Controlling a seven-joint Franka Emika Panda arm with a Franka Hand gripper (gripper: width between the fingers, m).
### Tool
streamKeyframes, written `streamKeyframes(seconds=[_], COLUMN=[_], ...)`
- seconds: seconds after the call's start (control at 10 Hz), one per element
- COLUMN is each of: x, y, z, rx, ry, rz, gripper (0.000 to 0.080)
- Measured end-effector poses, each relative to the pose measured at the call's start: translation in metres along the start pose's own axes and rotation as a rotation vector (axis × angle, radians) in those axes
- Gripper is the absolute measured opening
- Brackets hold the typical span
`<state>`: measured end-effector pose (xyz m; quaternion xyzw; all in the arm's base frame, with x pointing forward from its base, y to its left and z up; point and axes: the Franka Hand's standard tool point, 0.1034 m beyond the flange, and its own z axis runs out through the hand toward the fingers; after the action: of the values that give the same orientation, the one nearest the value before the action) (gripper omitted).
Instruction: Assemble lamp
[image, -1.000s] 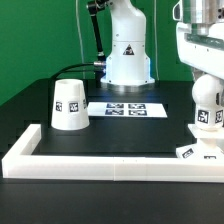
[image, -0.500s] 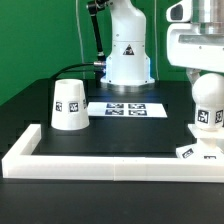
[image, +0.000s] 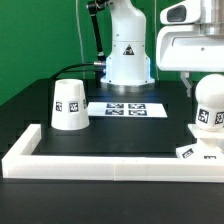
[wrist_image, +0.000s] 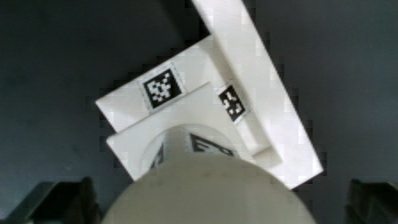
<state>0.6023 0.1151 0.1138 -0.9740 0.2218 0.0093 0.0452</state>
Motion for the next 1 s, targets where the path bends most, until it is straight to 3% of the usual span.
streamKeyframes(seconds=[0.5,0.8,1.0], x=[0.0037,0.0083,0.0093], y=[0.0029,0.0042,0.0062], z=[-0.0014,-0.0017,-0.0017], rx=[-0.027,-0.06,-0.07], ry=[0.012,0.022,0.015], rz=[-0.425,-0.722,-0.846], gripper=[0.0698,0.0698,0.0698])
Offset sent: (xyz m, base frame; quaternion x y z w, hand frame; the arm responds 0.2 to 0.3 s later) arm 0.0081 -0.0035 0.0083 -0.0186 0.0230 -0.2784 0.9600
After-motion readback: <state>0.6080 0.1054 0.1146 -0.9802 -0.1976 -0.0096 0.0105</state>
